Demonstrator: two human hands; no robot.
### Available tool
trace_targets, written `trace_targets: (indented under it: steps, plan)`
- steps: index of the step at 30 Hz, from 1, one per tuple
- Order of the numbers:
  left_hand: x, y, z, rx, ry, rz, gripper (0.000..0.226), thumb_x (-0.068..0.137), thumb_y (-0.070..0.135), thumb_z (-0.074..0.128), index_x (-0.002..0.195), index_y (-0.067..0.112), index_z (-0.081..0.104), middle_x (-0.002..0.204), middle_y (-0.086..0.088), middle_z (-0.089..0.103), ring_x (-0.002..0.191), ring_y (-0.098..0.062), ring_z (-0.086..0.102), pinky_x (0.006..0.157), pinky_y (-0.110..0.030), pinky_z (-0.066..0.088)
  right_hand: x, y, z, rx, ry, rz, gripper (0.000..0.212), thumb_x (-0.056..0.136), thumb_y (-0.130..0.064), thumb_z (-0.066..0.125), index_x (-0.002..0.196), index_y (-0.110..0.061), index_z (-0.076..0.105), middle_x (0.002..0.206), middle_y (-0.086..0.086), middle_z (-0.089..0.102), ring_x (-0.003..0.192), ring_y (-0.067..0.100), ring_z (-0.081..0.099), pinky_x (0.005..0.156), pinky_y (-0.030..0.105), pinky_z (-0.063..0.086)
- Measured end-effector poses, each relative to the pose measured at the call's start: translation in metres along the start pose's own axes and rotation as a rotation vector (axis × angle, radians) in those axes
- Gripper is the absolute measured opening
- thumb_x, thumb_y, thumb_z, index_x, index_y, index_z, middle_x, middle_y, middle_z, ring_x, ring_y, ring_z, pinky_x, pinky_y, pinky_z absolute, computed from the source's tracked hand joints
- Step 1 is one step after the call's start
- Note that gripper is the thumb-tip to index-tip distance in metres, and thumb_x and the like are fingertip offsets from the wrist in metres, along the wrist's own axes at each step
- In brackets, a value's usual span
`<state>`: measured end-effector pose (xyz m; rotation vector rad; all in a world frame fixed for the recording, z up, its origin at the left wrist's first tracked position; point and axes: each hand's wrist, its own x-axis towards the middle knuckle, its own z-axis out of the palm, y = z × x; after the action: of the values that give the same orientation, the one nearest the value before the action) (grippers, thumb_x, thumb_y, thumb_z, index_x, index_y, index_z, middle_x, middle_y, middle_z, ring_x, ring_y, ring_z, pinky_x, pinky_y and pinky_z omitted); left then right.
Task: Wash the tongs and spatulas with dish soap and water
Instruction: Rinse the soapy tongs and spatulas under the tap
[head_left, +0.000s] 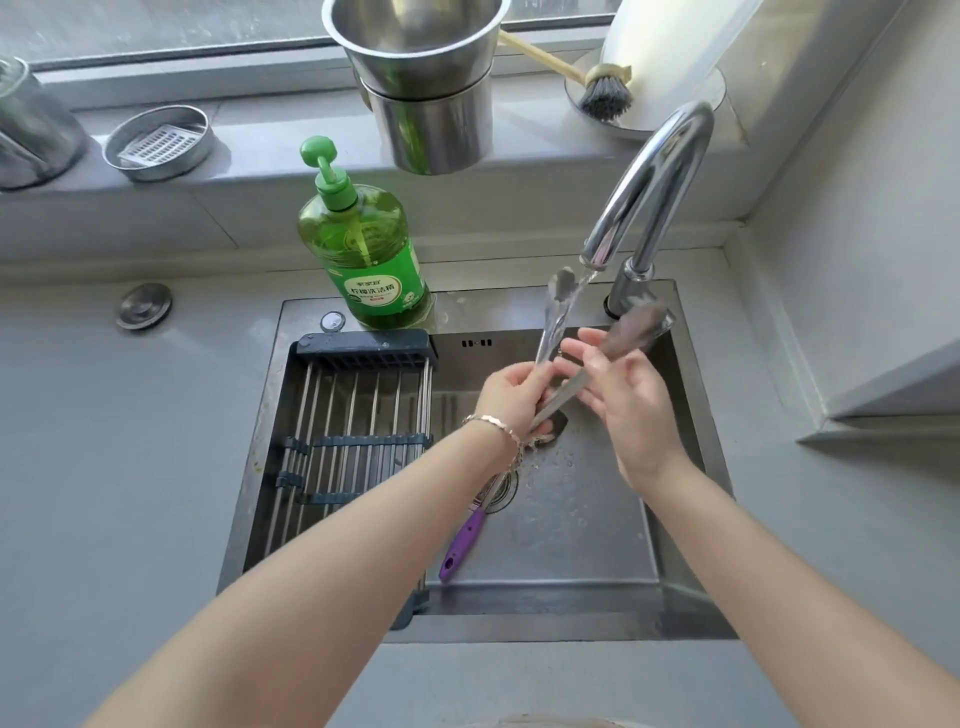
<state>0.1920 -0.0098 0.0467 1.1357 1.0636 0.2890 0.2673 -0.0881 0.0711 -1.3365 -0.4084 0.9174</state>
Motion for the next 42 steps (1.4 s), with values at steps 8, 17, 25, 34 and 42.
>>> trace_targets:
  steps: [8,17,25,34,42]
  plan:
    - [0.013,0.028,-0.014,-0.364,0.139,-0.382,0.016,0.087,0.007,0.059,0.071,0.008,0.057,0.042,0.004,0.053,0.033,-0.006,0.049,0.039,-0.016,0.046,0.023,0.015,-0.008,0.433,0.227,0.415,0.014,0.095,-0.015,0.051,0.083,-0.011,0.057,0.069,0.001,0.068,0.062,0.012,0.067,0.061,0.024,0.058]
    - [-0.021,0.028,-0.066,-0.791,0.216,-0.322,0.008,0.092,0.005,0.047,0.086,0.003,0.052,0.071,-0.005,0.061,0.078,-0.02,0.061,0.082,-0.038,0.052,0.033,0.025,0.051,0.344,0.046,0.609,0.017,0.094,-0.012,0.047,0.078,-0.009,0.051,0.078,0.007,0.06,0.072,0.016,0.061,0.063,0.026,0.057]
    - [-0.015,0.024,-0.043,-0.564,0.064,-0.359,0.022,0.094,0.004,0.044,0.073,0.005,0.047,0.046,-0.001,0.054,0.038,-0.011,0.056,0.068,-0.024,0.048,0.012,0.062,0.004,0.045,0.091,0.835,0.021,0.094,-0.02,0.045,0.084,-0.004,0.054,0.077,0.01,0.061,0.068,0.019,0.06,0.054,0.023,0.053]
    - [0.018,0.016,-0.002,0.019,0.039,-0.308,0.021,0.093,0.002,0.046,0.072,0.003,0.051,0.037,0.003,0.059,0.034,-0.006,0.039,0.037,-0.015,0.036,-0.023,0.103,-0.057,-0.051,0.288,0.88,0.016,0.097,-0.01,0.04,0.101,-0.001,0.053,0.077,0.01,0.057,0.07,0.02,0.055,0.064,0.025,0.043]
    - [0.024,-0.038,-0.067,0.158,0.212,-0.252,0.037,0.091,0.008,0.05,0.127,-0.001,0.048,0.063,0.001,0.066,0.044,-0.009,0.038,0.039,-0.015,0.034,0.014,0.182,-0.036,-0.361,0.168,0.996,0.017,0.095,-0.005,0.042,0.082,-0.004,0.053,0.068,0.006,0.049,0.056,0.015,0.047,0.052,0.021,0.035]
